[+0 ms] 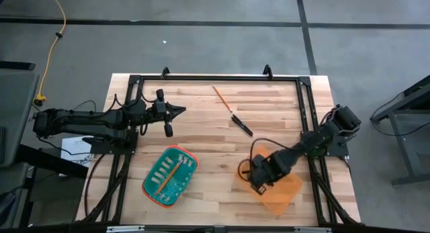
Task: Sort pens & pencils
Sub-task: Put the black pen into the orange bin
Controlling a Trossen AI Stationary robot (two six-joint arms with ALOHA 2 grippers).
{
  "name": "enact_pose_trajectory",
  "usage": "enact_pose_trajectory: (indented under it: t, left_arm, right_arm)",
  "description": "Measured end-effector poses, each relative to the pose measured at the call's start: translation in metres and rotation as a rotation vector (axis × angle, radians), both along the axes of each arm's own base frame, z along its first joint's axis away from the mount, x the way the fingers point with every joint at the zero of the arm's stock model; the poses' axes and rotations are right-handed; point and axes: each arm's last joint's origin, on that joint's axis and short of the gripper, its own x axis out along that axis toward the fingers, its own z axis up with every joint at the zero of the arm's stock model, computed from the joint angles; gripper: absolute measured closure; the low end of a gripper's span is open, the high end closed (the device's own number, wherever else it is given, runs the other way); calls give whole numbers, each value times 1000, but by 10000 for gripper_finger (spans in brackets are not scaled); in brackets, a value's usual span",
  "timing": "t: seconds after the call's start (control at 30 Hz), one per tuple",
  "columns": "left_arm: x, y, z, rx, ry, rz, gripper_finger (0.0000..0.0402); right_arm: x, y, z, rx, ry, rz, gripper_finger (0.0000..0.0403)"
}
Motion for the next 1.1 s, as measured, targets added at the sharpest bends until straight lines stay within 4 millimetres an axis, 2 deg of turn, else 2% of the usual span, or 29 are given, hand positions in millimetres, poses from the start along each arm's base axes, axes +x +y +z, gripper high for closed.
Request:
enact_pose_trajectory:
  t: [0.17,0.4,0.63,0.77,0.9,1.1]
  left_arm:
    - [0,0,3,6,-30,-9,392]
    - [1,-1,3,4,-33,-29,392]
    - [1,-1,3,2,-28,-29,392]
    - [1,-1,2,-6,-30,-28,392]
    - [1,-1,2,-11,-25,-28,392]
    - [1,-1,2,-26,-32,-26,392]
  right_arm:
    - [-11,11,-20,17,-16,-26,396]
    - [-18,9,-51,57,-74,-87,392]
    - [-21,7,-60,83,-72,-109,335]
    - [-16,4,-48,64,-40,-73,303]
    - [-5,-4,-22,27,-14,-25,290]
    - [17,-34,11,-90,-46,19,290]
